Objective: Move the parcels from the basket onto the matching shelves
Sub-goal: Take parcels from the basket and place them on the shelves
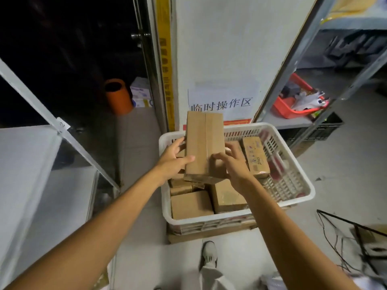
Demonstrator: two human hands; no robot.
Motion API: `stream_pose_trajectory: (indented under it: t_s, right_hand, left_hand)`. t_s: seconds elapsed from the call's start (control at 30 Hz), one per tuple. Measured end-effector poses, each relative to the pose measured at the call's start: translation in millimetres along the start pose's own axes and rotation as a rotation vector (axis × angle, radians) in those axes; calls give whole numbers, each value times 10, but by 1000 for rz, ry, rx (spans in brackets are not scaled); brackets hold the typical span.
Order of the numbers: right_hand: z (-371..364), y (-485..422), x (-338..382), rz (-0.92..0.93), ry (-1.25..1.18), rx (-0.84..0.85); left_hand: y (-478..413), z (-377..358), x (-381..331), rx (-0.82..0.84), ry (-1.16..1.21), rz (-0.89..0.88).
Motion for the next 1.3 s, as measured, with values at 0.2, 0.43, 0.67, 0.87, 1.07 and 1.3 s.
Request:
stream_pose_trajectory:
  t_s: [0.2, 0.43, 0.67, 0.87, 1.07, 1.3]
  right_hand:
    - [238, -659, -398, -198, 36, 90]
    - [200, -962, -815, -394, 121, 211]
    - [123, -952, -1079, -490, 161, 182]
    - [-62, -934, -1105, -496, 231, 137]
    - [-39, -977, -1064, -395, 288, 71]
    - [447, -1091, -873, -301, 243, -53]
  left_hand:
    - [-455, -245, 376, -23, -12, 212]
    - [-484, -339, 840, -50, 33, 415]
    - [-440, -324, 1053, 84, -189, 390]
    - [-347, -246, 1118, 121, -377, 296]
    - [-402, -282, 1080, 127, -393, 247]
    - [-724, -618, 876, 99, -275, 219]
Point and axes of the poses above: each hand's wrist, its own y-axis away from the middle knuckle, its own z-axis out of the back of the hand, x = y × z, the point moved 2 cm from there along -y, towards the middle knuckle, and after that the axes turned 2 degrees about -z, right-handed, at the moved point
